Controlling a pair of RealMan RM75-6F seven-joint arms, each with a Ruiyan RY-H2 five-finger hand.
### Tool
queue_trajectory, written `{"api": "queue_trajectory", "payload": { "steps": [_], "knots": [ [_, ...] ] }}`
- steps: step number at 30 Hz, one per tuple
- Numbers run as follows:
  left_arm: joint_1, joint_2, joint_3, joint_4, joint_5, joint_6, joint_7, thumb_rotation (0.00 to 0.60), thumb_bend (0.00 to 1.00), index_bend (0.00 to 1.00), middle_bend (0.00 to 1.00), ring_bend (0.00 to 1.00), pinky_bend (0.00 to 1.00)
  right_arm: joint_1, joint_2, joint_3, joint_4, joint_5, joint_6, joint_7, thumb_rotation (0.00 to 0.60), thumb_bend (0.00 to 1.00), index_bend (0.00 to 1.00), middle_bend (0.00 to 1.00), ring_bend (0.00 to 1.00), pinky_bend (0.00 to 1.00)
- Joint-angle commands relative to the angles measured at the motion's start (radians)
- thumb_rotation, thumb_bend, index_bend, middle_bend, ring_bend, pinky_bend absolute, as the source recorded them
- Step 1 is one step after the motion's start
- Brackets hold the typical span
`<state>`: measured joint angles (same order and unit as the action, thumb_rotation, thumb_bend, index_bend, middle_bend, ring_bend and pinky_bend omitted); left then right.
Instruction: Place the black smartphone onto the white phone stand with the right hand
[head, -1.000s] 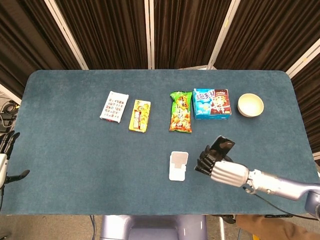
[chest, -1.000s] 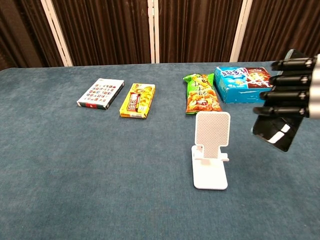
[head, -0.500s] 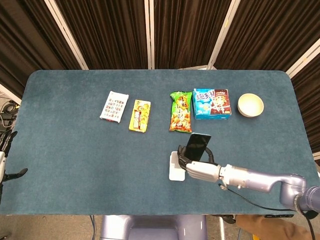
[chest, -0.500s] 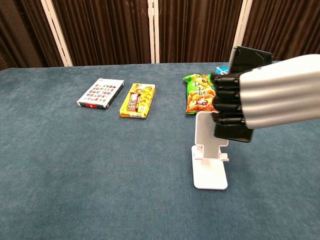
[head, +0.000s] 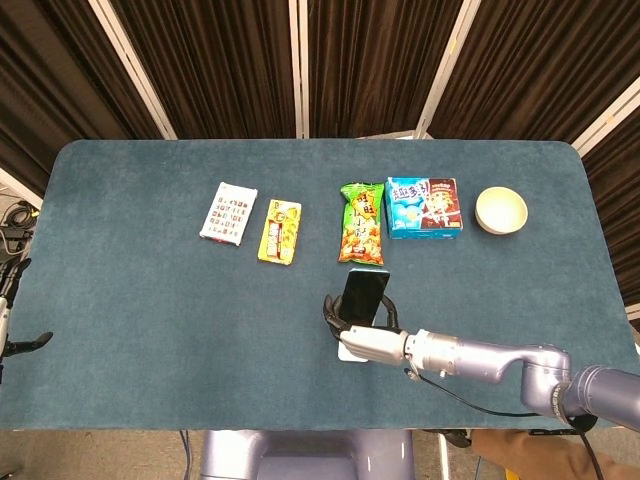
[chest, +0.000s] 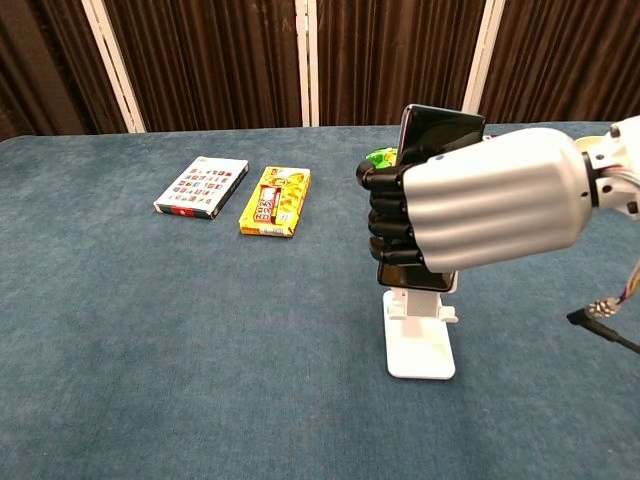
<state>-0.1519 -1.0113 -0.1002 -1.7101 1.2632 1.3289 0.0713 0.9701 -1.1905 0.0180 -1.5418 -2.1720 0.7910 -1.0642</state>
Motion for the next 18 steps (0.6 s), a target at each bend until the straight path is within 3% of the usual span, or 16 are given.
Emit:
{"api": "queue_trajectory", "payload": {
  "steps": [1, 18],
  "knots": [
    [-0.001, -0.001, -0.001, 0.002, -0.003, -0.001, 0.001, 0.600, 0.00, 0.00, 0.00, 0.00, 0.00, -0.004, -0.012, 0.001, 0.006, 0.008, -0.014, -0.007, 0.600, 0.52, 0.60, 0.54, 0.42, 0.32],
    [0.000, 0.001, 0.002, 0.002, 0.000, 0.002, -0.004, 0.600, 0.00, 0.00, 0.00, 0.00, 0.00, -0.029, -0.051, 0.038, -0.032, 0.066, -0.102, -0.095, 0.600, 0.52, 0.61, 0.55, 0.42, 0.32]
  ]
}}
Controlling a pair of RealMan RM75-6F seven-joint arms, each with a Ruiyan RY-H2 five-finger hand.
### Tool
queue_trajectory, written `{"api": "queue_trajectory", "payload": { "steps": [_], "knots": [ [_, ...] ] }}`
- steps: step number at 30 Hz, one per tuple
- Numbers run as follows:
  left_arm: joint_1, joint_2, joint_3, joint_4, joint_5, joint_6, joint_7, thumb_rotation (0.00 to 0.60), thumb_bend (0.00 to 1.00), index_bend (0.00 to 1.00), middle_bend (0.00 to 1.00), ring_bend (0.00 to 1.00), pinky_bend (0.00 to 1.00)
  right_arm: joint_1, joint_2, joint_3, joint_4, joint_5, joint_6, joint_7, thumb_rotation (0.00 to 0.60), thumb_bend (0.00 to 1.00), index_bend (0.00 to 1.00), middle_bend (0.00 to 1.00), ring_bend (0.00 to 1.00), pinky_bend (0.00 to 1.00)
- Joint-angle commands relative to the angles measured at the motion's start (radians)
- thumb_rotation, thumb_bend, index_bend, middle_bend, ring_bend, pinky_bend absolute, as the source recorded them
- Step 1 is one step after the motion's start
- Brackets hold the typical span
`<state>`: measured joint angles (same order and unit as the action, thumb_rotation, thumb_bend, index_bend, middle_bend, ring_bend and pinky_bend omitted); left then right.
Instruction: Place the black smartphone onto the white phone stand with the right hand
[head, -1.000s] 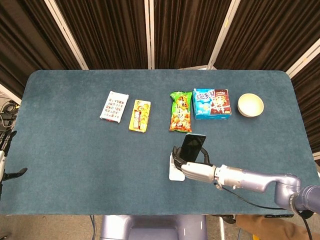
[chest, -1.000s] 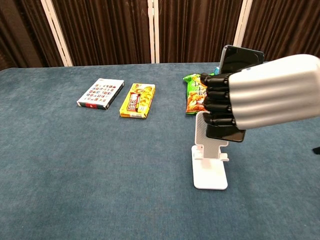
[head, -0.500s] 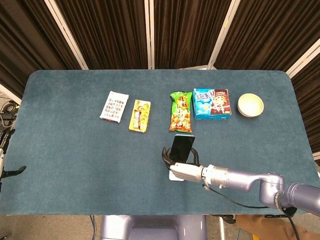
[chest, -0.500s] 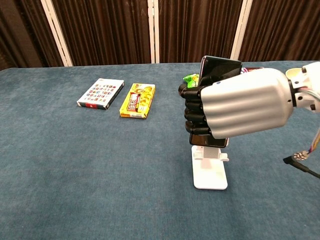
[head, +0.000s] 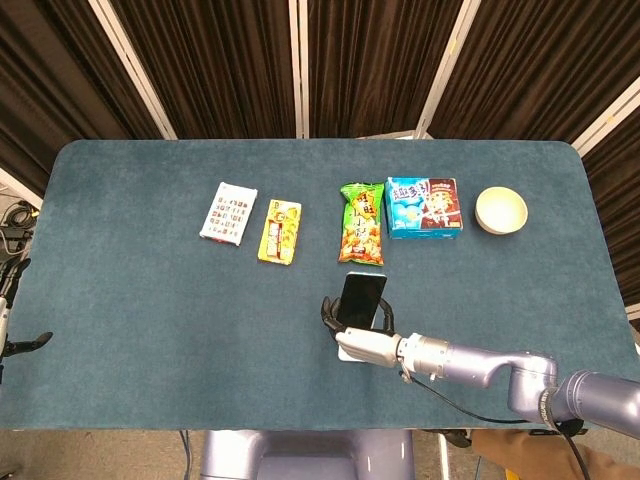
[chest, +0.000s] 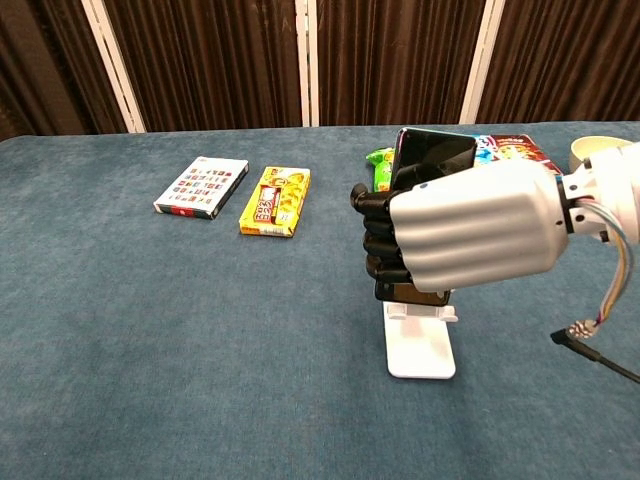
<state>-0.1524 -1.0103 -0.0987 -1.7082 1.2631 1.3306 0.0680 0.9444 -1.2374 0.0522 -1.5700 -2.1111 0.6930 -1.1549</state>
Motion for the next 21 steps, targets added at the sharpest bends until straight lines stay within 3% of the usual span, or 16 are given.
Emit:
{"api": "queue_trajectory", "payload": {
  "steps": [1, 21],
  "knots": [
    [0.000, 0.000, 0.000, 0.000, 0.001, 0.000, -0.001, 0.600, 0.00, 0.00, 0.00, 0.00, 0.00, -0.004, -0.007, 0.006, -0.005, 0.008, -0.005, -0.008, 0.600, 0.52, 0.61, 0.55, 0.42, 0.32],
    [-0.001, 0.003, 0.003, 0.001, 0.005, -0.001, -0.006, 0.600, 0.00, 0.00, 0.00, 0.00, 0.00, -0.010, -0.024, 0.001, -0.006, -0.007, -0.006, -0.031, 0.600, 0.52, 0.61, 0.55, 0.42, 0.32]
  ]
}}
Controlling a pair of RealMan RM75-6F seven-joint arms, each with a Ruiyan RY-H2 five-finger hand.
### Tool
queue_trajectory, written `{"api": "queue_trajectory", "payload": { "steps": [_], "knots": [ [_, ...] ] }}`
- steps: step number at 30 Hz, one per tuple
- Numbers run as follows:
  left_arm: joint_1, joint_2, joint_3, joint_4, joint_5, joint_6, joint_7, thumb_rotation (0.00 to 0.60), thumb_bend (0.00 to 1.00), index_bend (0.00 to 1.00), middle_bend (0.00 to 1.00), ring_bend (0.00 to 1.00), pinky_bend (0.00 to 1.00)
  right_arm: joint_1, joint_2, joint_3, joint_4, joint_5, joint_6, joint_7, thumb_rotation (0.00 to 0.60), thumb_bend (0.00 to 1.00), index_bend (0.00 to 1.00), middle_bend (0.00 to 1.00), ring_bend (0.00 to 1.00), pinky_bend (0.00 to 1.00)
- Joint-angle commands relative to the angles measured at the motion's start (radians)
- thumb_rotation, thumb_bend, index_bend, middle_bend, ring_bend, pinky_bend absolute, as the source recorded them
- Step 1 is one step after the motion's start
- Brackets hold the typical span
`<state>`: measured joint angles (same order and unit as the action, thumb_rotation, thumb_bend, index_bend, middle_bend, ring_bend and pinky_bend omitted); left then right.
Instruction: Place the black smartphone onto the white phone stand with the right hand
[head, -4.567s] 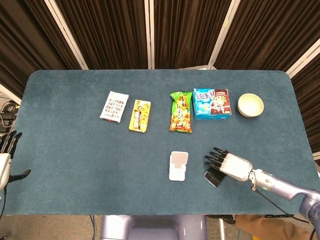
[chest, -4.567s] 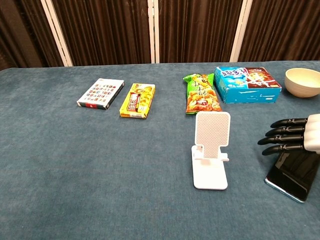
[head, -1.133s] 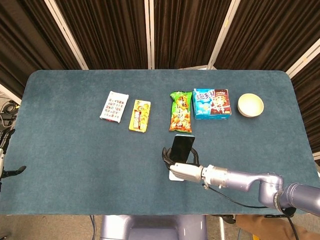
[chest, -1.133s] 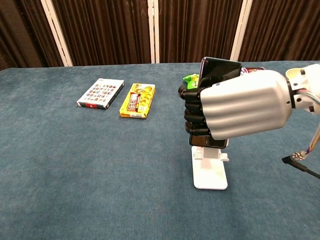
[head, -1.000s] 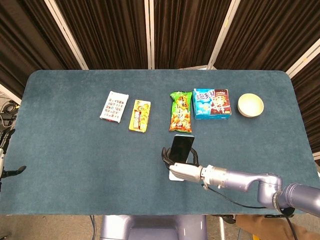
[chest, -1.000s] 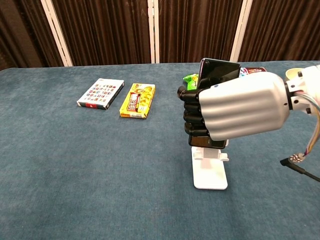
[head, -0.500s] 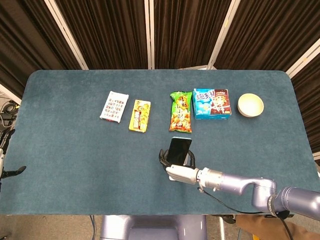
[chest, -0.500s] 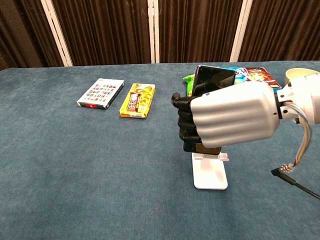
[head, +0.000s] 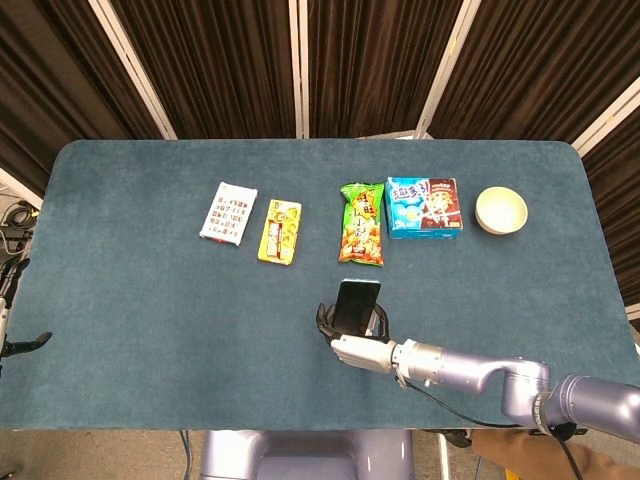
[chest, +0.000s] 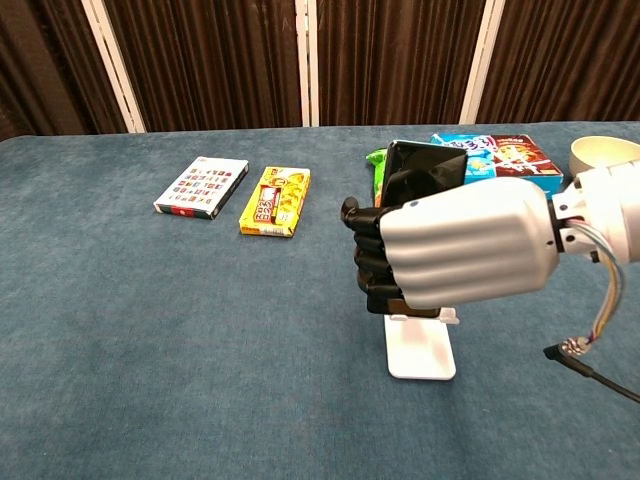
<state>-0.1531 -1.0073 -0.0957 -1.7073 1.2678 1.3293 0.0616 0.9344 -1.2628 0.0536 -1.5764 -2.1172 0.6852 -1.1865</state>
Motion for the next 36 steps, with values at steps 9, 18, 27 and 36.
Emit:
{"api": "queue_trajectory", "payload": {
  "steps": [9, 18, 27, 36],
  "knots": [
    [0.001, 0.001, 0.001, -0.006, 0.003, 0.004, 0.002, 0.600, 0.00, 0.00, 0.00, 0.00, 0.00, -0.006, -0.003, -0.015, 0.015, -0.010, 0.005, 0.008, 0.600, 0.52, 0.60, 0.54, 0.40, 0.32],
    [0.003, 0.005, 0.003, -0.007, 0.010, 0.006, -0.009, 0.600, 0.00, 0.00, 0.00, 0.00, 0.00, -0.022, 0.005, -0.005, -0.008, 0.019, -0.010, 0.004, 0.600, 0.48, 0.35, 0.32, 0.23, 0.26],
    [0.005, 0.008, 0.006, -0.011, 0.020, 0.011, -0.013, 0.600, 0.00, 0.00, 0.00, 0.00, 0.00, -0.048, 0.013, -0.007, -0.021, 0.025, 0.014, -0.006, 0.600, 0.47, 0.30, 0.24, 0.19, 0.23],
    [0.006, 0.007, 0.010, -0.014, 0.026, 0.014, -0.009, 0.600, 0.00, 0.00, 0.00, 0.00, 0.00, -0.066, 0.016, -0.010, -0.020, 0.024, 0.038, -0.006, 0.600, 0.45, 0.25, 0.14, 0.09, 0.18]
  ]
}}
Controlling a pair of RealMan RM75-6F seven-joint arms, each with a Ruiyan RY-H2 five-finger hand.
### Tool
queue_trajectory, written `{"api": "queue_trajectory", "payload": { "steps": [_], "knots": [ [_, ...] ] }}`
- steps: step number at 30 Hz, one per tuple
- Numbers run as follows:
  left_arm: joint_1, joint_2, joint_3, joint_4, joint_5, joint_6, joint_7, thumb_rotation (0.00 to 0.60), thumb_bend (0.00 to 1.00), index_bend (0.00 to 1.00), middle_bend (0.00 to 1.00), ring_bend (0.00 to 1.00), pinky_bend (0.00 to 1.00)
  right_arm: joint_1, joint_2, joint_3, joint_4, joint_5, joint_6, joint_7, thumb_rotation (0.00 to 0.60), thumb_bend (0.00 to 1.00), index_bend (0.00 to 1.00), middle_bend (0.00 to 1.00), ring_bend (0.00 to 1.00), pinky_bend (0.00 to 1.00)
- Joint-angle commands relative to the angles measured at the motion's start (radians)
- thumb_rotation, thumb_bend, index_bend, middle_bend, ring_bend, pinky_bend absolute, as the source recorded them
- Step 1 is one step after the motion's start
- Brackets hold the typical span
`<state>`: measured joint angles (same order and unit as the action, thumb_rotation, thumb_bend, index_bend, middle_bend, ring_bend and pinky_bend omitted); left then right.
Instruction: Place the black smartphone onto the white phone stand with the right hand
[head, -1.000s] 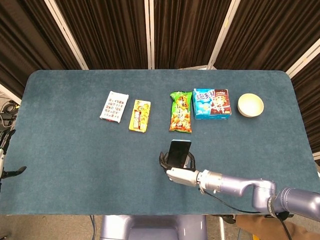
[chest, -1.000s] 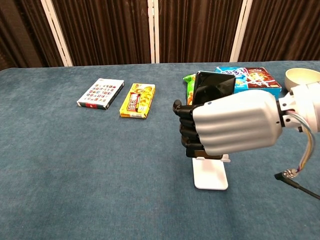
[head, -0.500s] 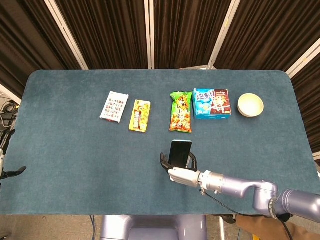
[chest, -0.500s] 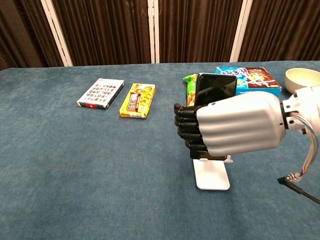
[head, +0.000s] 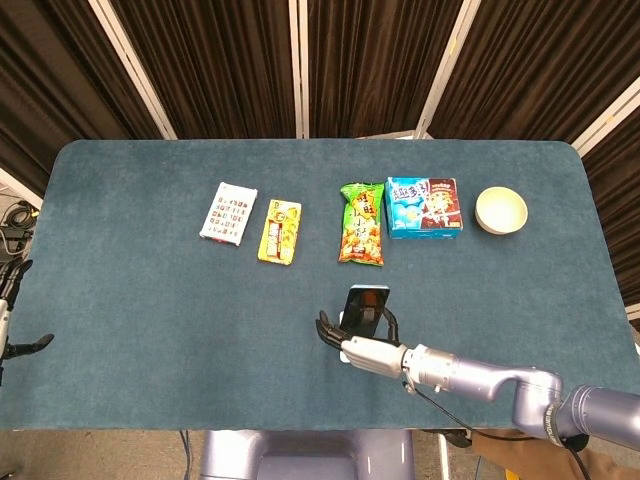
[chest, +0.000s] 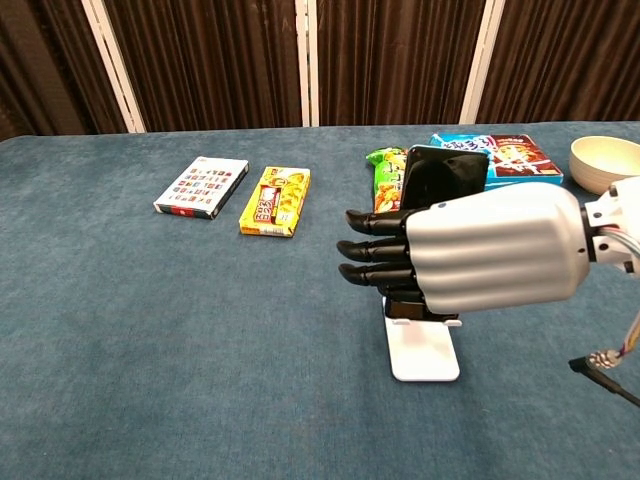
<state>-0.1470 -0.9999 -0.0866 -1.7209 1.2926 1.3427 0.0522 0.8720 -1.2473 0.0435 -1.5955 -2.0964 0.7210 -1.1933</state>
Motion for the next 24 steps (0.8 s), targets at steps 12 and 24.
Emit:
{"api": "queue_trajectory", "payload": {
  "steps": [12, 24],
  "knots": [
    [0.004, 0.004, 0.004, -0.007, 0.010, 0.007, -0.005, 0.600, 0.00, 0.00, 0.00, 0.00, 0.00, -0.027, 0.005, 0.004, -0.010, 0.005, 0.019, -0.017, 0.600, 0.45, 0.20, 0.08, 0.03, 0.16],
    [0.012, 0.018, 0.005, -0.011, 0.025, 0.018, -0.035, 0.600, 0.00, 0.00, 0.00, 0.00, 0.00, -0.090, 0.107, -0.014, -0.066, -0.034, 0.205, 0.071, 0.600, 0.44, 0.17, 0.08, 0.03, 0.17]
  ]
}}
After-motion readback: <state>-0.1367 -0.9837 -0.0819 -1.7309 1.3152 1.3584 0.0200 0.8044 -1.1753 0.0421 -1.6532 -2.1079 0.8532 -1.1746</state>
